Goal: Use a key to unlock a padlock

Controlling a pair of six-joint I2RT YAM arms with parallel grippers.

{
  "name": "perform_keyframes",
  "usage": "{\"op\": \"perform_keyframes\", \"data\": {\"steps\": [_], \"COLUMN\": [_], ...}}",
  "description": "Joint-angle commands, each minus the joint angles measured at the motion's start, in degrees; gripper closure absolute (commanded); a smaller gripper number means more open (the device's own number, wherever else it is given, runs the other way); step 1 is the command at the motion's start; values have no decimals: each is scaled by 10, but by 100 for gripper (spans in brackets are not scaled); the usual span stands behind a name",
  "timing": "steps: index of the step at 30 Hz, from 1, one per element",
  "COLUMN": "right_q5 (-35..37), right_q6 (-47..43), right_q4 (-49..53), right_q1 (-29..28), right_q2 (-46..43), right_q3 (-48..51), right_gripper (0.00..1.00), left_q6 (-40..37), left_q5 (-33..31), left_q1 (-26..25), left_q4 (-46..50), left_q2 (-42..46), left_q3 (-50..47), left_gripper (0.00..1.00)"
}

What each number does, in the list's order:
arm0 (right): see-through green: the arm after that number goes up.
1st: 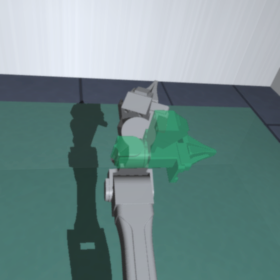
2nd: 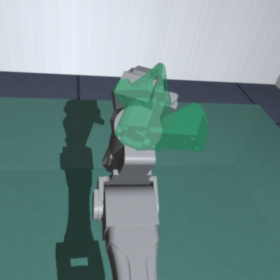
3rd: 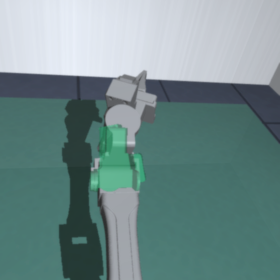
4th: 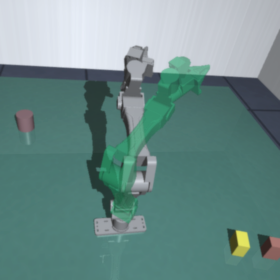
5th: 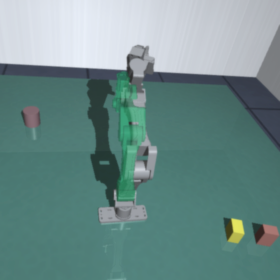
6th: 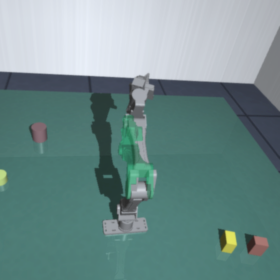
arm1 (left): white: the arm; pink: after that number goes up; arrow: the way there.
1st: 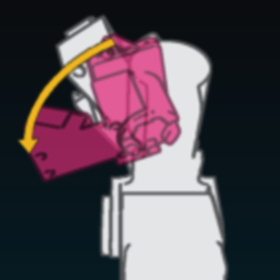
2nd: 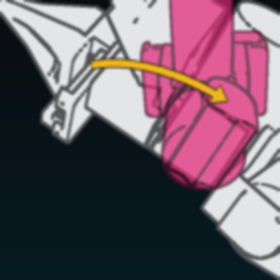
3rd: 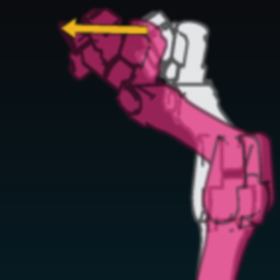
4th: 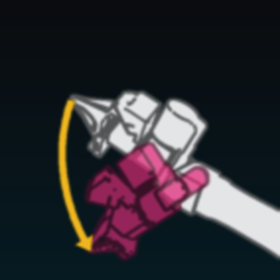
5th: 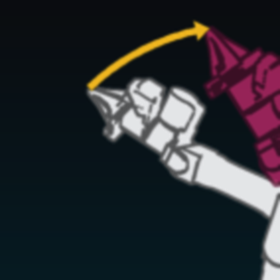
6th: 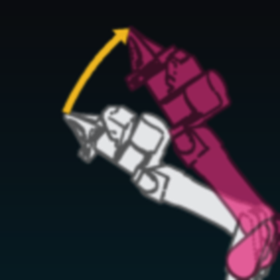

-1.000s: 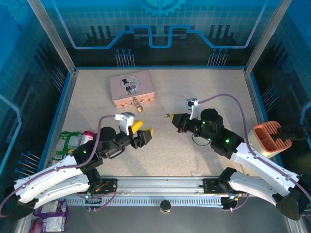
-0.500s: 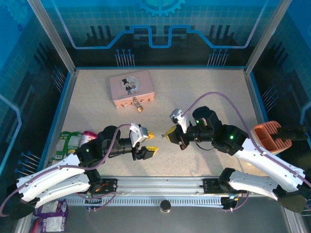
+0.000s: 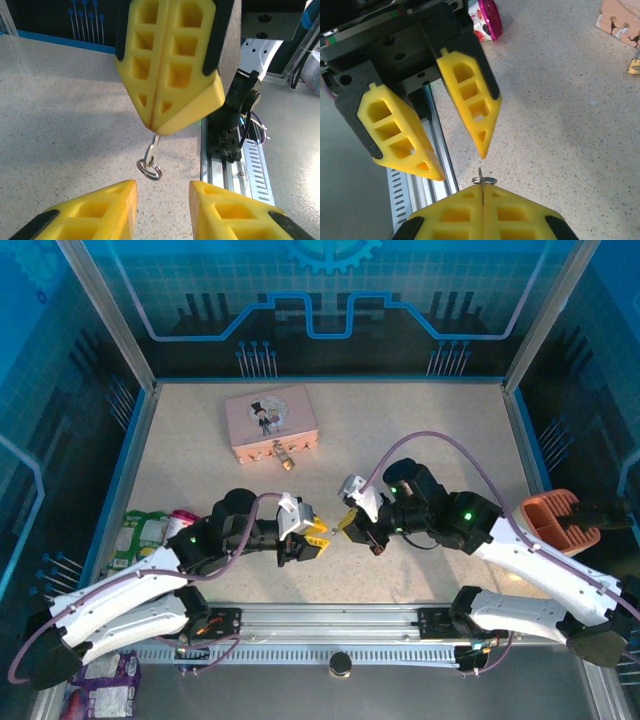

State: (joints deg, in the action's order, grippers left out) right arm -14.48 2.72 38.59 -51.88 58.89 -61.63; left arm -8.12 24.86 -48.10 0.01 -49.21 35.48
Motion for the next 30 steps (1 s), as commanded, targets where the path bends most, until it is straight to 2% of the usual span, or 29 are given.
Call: {"op": "perform_keyframes", "data": {"steps": [1,6,18,30], "right_q5": [-16,-26,-24,-1], "right_q6": [-21,-25,-32,-29], "right_q4": [18,19,20,10], "right_q1": [-10,-15,-27,-29], "right_q2": [7,13,21,16], "right_q3": [-20,-23,-35,-35], "right_gripper": [100,100,100,100], "left_q6": [-27,-43,-64,-86], "left_q5": [27,30,41,79], "left_q1": [3,3,4,4], "left_q4": [-38,-38,-45,-52], "left_q2": [-2,-7,-5,-8], "left_q3": [12,8,-8,-13], "left_gripper": [66,76,80,94]}}
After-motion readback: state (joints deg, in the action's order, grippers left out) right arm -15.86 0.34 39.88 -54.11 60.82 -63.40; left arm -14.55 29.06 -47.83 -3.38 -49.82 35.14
